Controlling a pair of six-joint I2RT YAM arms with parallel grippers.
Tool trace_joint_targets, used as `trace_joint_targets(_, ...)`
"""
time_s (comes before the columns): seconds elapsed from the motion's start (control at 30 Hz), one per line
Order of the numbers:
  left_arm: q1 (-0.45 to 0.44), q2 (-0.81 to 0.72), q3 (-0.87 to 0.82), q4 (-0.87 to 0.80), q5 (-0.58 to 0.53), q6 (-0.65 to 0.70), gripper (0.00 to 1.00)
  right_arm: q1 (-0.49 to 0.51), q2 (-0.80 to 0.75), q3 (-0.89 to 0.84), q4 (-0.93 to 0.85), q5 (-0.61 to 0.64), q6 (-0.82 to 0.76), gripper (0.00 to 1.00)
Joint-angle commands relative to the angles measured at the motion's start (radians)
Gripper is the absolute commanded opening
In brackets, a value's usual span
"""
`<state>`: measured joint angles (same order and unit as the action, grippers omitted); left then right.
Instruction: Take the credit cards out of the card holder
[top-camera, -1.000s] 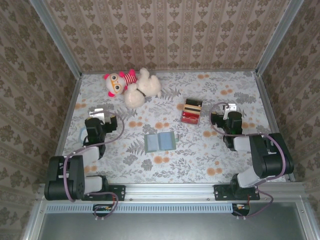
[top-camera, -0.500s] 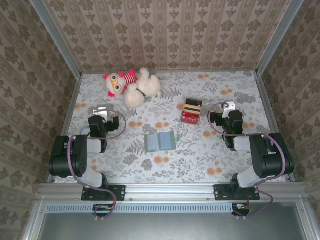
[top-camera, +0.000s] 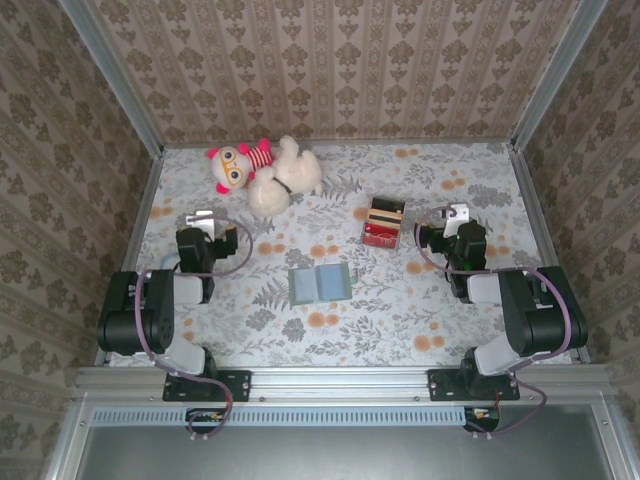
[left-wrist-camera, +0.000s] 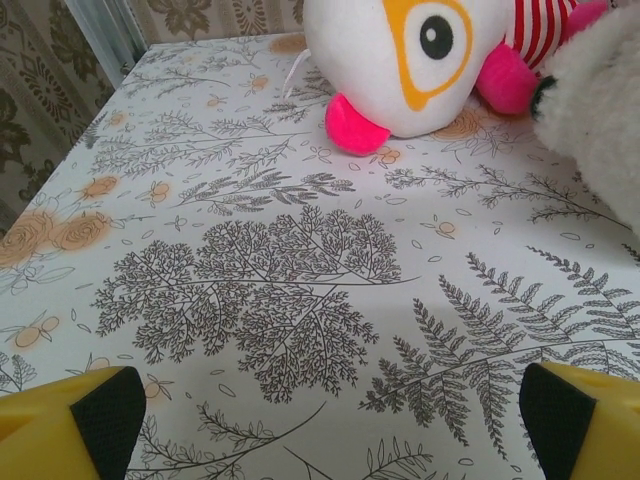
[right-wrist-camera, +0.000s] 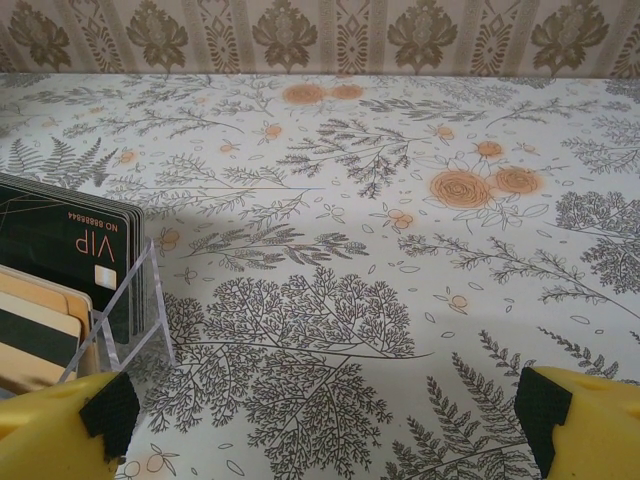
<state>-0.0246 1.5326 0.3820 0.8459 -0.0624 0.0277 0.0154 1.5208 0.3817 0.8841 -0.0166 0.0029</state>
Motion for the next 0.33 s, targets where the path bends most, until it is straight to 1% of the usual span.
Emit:
trace_joint_targets(0.0, 0.000, 0.004, 0.024, 0.007, 0.018, 0.021, 1.00, -0.008, 0.006, -0.001, 0.016, -0.027, -0.004, 1.00)
trace_joint_targets(0.3, 0.002, 0.006, 0.026, 0.004, 0.023, 0.021, 1.00, -0.008, 0.005, 0.000, 0.013, -0.023, -0.003, 1.00)
